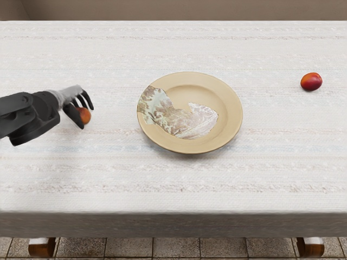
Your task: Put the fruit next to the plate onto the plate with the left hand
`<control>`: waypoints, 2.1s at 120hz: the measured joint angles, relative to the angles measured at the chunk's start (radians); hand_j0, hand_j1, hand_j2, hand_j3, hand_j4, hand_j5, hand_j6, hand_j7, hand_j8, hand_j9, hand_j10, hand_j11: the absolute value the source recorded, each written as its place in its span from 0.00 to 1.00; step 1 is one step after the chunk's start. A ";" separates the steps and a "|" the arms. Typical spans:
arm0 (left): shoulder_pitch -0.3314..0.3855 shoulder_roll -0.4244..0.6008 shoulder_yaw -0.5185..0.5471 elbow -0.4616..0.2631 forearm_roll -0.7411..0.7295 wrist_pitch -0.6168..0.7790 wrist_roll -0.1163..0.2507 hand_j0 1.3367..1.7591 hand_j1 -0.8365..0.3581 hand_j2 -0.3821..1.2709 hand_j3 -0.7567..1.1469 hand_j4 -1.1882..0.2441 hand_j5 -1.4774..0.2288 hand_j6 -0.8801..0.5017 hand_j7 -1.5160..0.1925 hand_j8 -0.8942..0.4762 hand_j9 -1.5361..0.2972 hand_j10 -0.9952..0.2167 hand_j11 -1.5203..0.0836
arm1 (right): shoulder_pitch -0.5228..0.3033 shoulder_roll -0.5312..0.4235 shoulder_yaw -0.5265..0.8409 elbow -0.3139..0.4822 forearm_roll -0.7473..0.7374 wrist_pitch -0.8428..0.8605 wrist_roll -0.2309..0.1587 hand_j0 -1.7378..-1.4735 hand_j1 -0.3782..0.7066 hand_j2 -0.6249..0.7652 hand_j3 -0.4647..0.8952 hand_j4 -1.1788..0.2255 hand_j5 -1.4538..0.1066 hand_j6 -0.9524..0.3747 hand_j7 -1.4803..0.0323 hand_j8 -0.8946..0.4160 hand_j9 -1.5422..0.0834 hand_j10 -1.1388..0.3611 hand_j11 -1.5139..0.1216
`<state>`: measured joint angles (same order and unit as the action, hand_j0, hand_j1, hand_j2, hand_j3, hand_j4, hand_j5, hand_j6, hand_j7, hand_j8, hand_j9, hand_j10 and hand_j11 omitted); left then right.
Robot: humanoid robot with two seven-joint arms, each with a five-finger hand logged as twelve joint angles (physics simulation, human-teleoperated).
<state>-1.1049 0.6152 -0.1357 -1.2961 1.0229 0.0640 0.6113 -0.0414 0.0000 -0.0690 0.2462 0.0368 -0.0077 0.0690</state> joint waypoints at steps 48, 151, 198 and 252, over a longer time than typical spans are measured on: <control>-0.012 -0.083 -0.313 0.000 -0.317 -0.056 0.000 0.76 0.40 0.50 0.40 0.38 0.35 0.33 0.38 0.32 0.37 0.28 0.42 | 0.000 0.000 0.000 -0.001 0.000 0.000 0.000 0.30 0.04 0.45 0.34 0.83 0.92 0.71 0.97 0.67 0.94 0.75 0.92; 0.011 -0.341 -0.301 0.114 -0.355 -0.099 0.000 0.76 0.64 0.38 0.40 0.56 0.57 0.42 0.59 0.44 0.57 0.50 0.64 | 0.000 0.000 0.000 -0.001 0.000 0.000 0.000 0.30 0.04 0.45 0.34 0.83 0.92 0.71 0.97 0.67 0.94 0.75 0.92; -0.009 -0.109 -0.494 0.114 -0.806 -0.626 0.000 0.76 0.93 0.26 0.40 0.78 0.81 0.60 0.84 0.61 0.79 0.76 0.89 | 0.000 0.000 0.000 -0.001 0.000 0.000 0.000 0.30 0.04 0.45 0.34 0.83 0.92 0.71 0.97 0.67 0.94 0.75 0.92; 0.206 0.324 -0.518 0.118 -1.176 -0.675 0.000 0.76 0.98 0.23 0.40 0.82 0.86 0.63 0.88 0.65 0.83 0.81 0.94 | 0.000 0.000 0.000 0.001 0.000 0.000 0.000 0.30 0.04 0.45 0.34 0.83 0.92 0.71 0.97 0.67 0.94 0.75 0.92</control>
<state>-0.8988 0.9388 -0.6540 -1.1786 -0.1533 -0.6109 0.6109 -0.0414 0.0000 -0.0690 0.2472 0.0368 -0.0077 0.0690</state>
